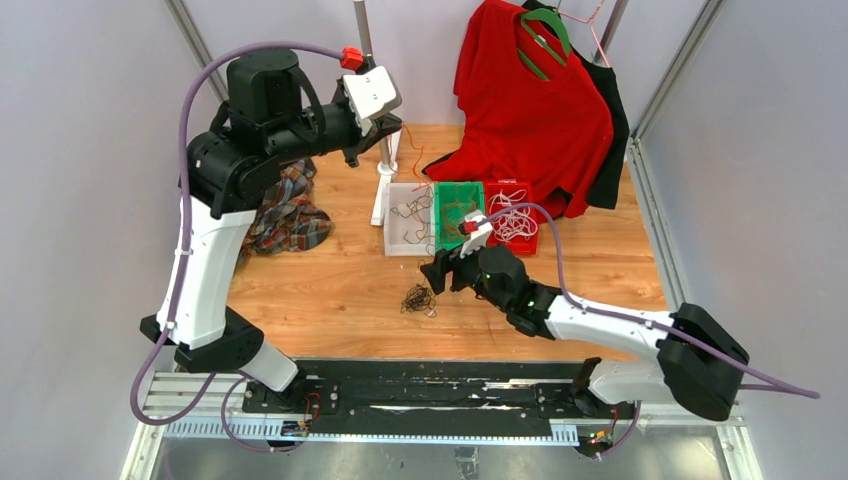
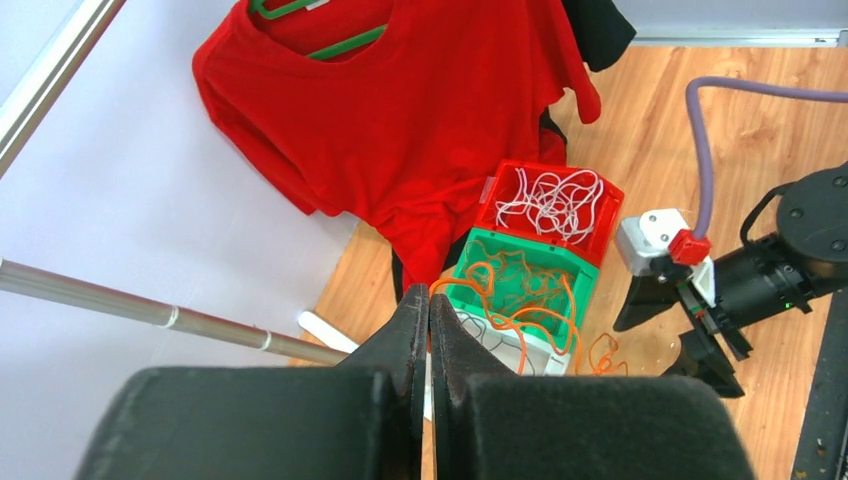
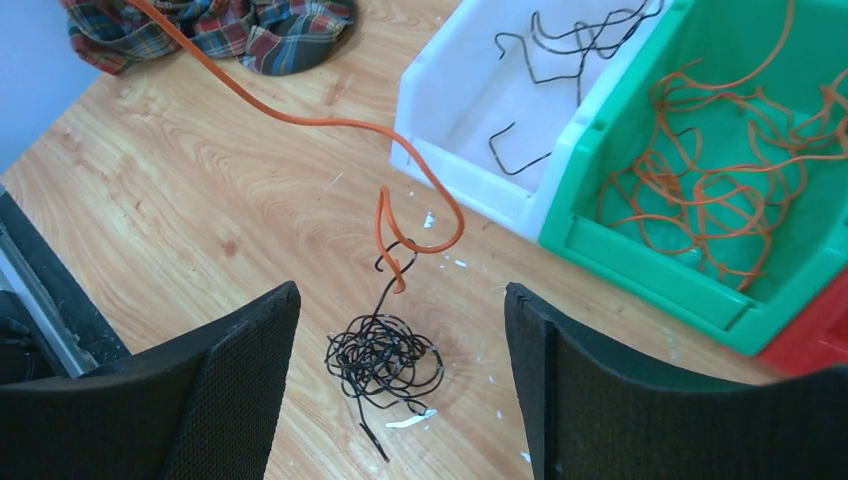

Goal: Untangle the cables
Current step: Untie the cable.

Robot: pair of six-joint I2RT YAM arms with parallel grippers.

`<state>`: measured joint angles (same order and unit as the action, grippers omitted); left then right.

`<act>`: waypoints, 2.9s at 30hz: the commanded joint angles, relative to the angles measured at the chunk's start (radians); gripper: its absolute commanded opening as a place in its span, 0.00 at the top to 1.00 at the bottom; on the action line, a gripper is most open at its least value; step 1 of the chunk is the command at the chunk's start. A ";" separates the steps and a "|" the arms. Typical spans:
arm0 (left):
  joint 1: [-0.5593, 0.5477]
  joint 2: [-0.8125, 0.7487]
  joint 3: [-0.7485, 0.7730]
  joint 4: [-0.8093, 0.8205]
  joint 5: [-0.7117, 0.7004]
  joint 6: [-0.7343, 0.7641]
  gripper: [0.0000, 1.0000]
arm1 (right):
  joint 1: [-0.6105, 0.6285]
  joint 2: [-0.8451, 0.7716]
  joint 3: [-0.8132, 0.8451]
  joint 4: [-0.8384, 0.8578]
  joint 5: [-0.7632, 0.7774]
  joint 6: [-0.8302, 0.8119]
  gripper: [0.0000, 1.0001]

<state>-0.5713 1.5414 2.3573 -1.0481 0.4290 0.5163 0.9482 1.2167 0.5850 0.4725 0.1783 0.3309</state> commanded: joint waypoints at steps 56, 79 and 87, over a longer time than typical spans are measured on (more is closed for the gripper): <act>-0.009 -0.043 0.012 0.028 -0.021 0.005 1.00 | 0.068 0.417 0.009 0.240 -0.106 0.107 0.58; -0.009 -0.104 -0.144 0.472 -0.318 -0.032 1.00 | 0.102 0.464 -0.132 0.327 -0.097 0.147 0.74; -0.009 -0.107 -0.201 0.748 -0.549 0.053 1.00 | 0.122 0.475 -0.184 0.388 -0.075 0.166 0.72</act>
<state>-0.5720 1.4517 2.1620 -0.5224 0.0387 0.5117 1.0428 1.6604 0.4541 0.8730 0.0799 0.4793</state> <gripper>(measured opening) 0.011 0.271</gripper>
